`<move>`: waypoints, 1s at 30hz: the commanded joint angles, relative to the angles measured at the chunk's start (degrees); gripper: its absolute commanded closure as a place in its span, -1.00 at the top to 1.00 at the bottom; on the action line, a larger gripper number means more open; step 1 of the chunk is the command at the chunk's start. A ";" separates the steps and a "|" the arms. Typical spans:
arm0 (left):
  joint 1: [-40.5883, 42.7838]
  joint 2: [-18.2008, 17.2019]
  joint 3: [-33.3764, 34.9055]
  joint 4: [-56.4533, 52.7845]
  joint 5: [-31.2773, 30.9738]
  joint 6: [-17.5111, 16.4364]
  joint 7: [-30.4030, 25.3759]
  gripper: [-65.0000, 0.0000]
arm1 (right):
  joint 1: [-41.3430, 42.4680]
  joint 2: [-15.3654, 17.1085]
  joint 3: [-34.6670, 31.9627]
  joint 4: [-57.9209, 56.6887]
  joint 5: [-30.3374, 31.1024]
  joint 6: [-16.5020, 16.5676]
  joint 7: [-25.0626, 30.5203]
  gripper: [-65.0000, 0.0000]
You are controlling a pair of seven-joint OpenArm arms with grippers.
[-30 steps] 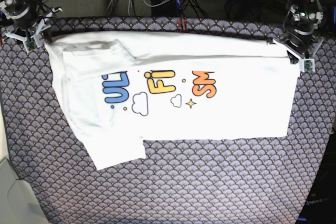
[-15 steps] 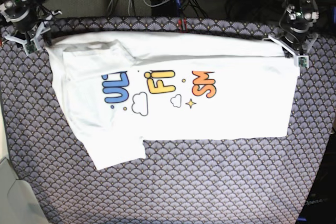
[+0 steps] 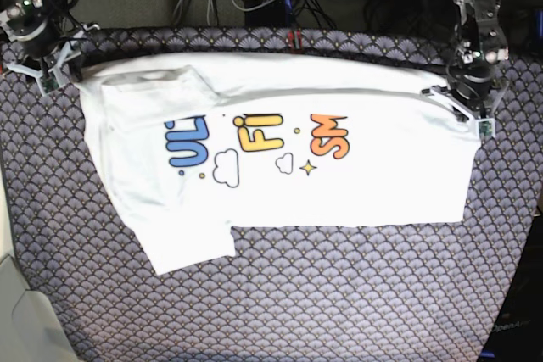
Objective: Fold the T-shirt properly
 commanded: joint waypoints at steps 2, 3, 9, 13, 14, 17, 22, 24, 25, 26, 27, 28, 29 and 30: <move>-1.34 1.83 -0.36 1.85 -0.33 -0.99 0.03 -0.99 | -0.08 1.92 0.67 0.67 0.29 -0.65 1.02 -0.24; -1.61 2.53 -0.89 2.73 -0.33 -0.99 0.03 -0.99 | -0.08 2.01 0.67 0.67 0.29 -0.65 1.02 -0.24; -4.60 6.48 -5.64 10.03 -0.77 -0.99 0.03 -0.99 | -0.08 2.28 0.67 0.59 0.29 -0.65 1.02 -0.24; -5.12 7.89 -8.54 16.01 -0.16 -1.16 0.29 -0.99 | -0.08 2.28 0.67 0.59 0.29 -0.65 1.02 -0.24; -4.95 7.72 -8.54 16.53 -0.16 -1.16 0.99 -0.99 | -0.08 2.28 0.67 0.59 0.29 -0.65 1.02 -0.24; -4.77 6.13 -8.45 16.62 -0.16 -1.25 5.30 -0.99 | 0.01 2.28 0.67 0.59 0.29 -0.65 1.02 -0.24; -1.78 3.94 -8.63 14.95 -0.25 -1.34 9.52 -0.99 | 1.24 2.28 0.58 0.59 0.29 -0.65 1.02 -0.24; -0.29 3.06 -8.63 13.28 -0.42 -1.34 8.64 -0.99 | 1.50 2.28 0.58 0.41 0.29 -0.65 1.02 -0.24; 0.15 2.79 -8.63 12.40 -0.60 -1.34 8.03 -0.99 | 1.59 2.28 0.58 0.41 0.29 -0.65 1.02 -0.24; 0.59 2.79 -8.63 11.52 -0.60 -1.34 7.59 -0.99 | 1.86 2.28 0.40 0.41 0.29 -0.65 1.02 -0.24; 0.68 2.79 -8.63 11.17 -0.42 -1.34 7.59 -0.99 | 1.94 2.28 0.31 0.41 0.29 -0.65 1.02 -0.24; 1.03 2.79 -8.63 10.91 -0.33 -1.34 7.76 -0.99 | 1.94 2.28 0.31 0.24 0.29 -0.65 1.02 -0.24; 1.29 2.70 -8.63 10.82 -0.33 -1.34 7.76 -0.98 | 1.94 2.28 0.23 0.06 0.29 -0.65 1.02 -0.24; 1.65 2.70 -8.63 10.73 -0.33 -1.34 7.76 -0.98 | 1.94 2.28 0.23 0.06 0.29 -0.65 1.02 -0.24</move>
